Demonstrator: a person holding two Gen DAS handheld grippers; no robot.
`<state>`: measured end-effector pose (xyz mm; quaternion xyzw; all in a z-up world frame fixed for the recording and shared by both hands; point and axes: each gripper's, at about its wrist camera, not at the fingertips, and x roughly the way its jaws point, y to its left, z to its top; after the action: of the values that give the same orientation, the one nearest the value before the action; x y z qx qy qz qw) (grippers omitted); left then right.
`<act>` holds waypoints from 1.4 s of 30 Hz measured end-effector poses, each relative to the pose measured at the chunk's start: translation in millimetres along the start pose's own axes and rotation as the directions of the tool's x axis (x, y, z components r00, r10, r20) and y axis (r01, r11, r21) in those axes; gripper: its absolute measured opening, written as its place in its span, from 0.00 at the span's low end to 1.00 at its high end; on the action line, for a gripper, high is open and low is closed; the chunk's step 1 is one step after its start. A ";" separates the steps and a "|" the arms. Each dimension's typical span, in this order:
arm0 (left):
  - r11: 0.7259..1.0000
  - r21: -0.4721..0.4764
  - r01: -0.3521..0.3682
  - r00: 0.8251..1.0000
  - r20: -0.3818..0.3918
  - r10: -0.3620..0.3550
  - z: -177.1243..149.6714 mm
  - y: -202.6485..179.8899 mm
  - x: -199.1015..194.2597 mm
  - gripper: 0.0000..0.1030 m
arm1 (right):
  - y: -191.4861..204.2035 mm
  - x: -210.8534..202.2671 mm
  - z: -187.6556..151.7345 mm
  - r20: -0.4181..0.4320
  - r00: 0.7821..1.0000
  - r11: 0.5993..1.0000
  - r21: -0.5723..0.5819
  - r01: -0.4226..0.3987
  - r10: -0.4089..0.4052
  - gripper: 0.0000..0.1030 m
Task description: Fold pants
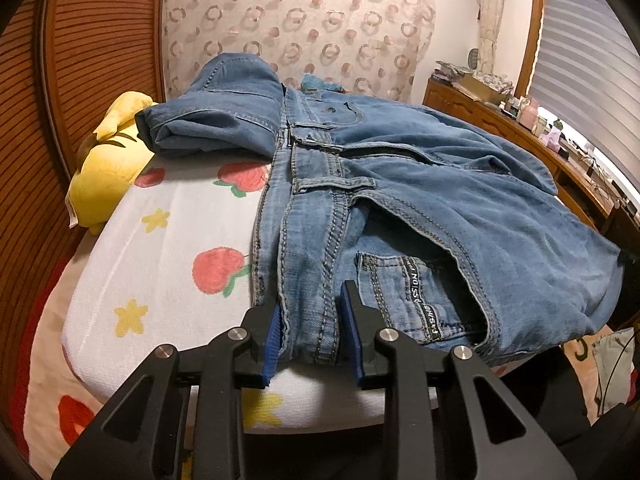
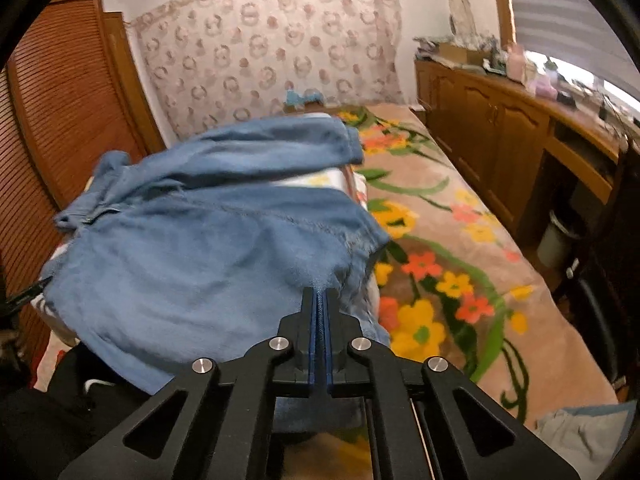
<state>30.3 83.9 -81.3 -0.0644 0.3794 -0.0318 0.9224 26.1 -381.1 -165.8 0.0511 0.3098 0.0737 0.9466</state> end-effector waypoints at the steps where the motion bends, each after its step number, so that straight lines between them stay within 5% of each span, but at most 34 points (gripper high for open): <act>1: 1.000 0.000 0.005 1.000 0.000 -0.005 0.2 0.6 -0.1 0.26 | 1.8 -1.0 0.3 0.003 1.000 1.000 -0.007 -0.010 0.010 0.01; 5: 1.000 0.004 0.025 1.000 0.016 -0.025 4.3 -1.4 -4.8 0.16 | 5.4 -2.0 -0.7 0.020 1.000 0.999 -0.025 -0.020 0.021 0.01; 21: 0.994 0.102 0.028 0.963 0.262 -0.054 92.9 -23.0 -54.2 0.15 | 43.9 0.5 88.8 0.203 0.979 0.973 -0.231 0.025 0.023 0.01; 33: 0.989 0.146 0.028 0.972 0.229 -0.062 76.0 -37.8 -38.7 0.15 | 66.4 115.9 77.6 0.016 0.996 0.951 -0.298 -0.077 0.086 0.02; 37: 0.990 0.137 0.033 0.974 0.219 -0.063 71.6 -39.3 -34.9 0.15 | 45.4 122.6 71.0 0.010 0.998 0.967 -0.250 -0.056 0.060 0.40; 42: 0.991 0.127 0.036 0.975 0.214 -0.063 70.1 -43.3 -32.3 0.15 | 16.3 100.6 69.7 0.058 0.998 0.980 -0.199 -0.020 0.033 0.42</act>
<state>56.4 51.2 -3.3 -0.0204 0.2716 -0.0709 0.9596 146.0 -351.4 -165.8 -0.0370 0.2714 0.1151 0.9548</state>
